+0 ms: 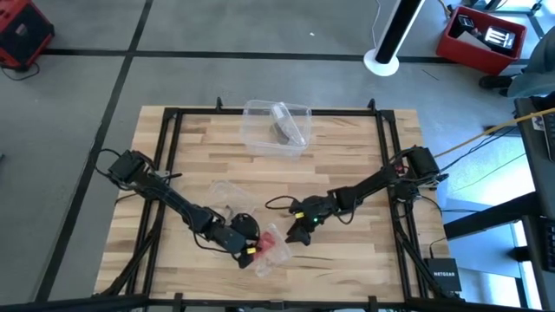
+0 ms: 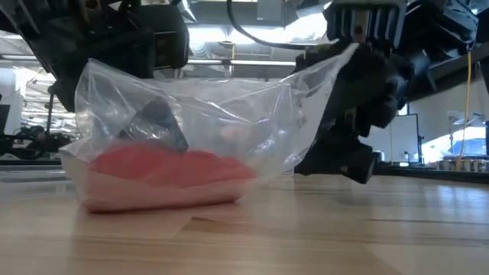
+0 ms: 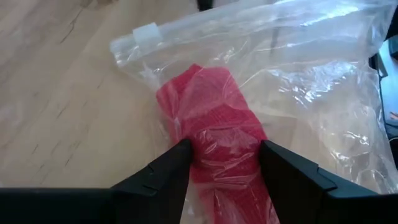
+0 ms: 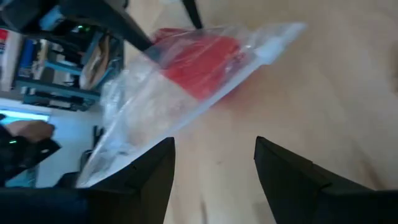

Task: Roll bandage
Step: Put the transparent zip bag into the container, then close the container

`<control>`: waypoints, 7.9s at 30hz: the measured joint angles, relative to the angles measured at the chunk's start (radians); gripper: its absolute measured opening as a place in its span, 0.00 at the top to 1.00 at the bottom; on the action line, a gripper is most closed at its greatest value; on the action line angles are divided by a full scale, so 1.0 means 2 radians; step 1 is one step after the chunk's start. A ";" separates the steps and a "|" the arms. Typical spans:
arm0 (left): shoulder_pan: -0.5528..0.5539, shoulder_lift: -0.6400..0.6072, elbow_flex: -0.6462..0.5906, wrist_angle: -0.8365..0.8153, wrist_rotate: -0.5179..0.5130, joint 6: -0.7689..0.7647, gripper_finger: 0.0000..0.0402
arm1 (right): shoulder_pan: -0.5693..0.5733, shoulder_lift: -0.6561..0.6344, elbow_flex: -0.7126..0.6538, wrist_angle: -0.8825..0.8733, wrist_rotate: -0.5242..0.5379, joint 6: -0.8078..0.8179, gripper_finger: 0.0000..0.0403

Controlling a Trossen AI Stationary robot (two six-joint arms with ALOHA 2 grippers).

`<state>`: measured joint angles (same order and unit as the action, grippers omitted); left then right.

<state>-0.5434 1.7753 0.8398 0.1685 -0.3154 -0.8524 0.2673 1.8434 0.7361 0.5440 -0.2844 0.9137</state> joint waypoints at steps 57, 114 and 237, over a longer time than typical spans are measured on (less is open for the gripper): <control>-0.008 0.000 0.000 0.001 -0.025 0.037 0.54 | 0.001 0.043 0.043 0.081 0.002 0.046 0.84; 0.069 -0.429 -0.072 -0.454 -0.266 0.241 0.54 | -0.360 -0.047 0.303 -0.113 -0.024 -0.240 0.99; -0.001 -0.147 -0.138 -0.174 -0.073 0.021 0.54 | -0.039 0.177 0.277 -0.167 0.071 -0.736 0.72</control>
<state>-0.5453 1.4818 0.5632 -0.1801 -0.4612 -0.8097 0.1894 2.1968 1.2904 0.2094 -0.1419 -0.5581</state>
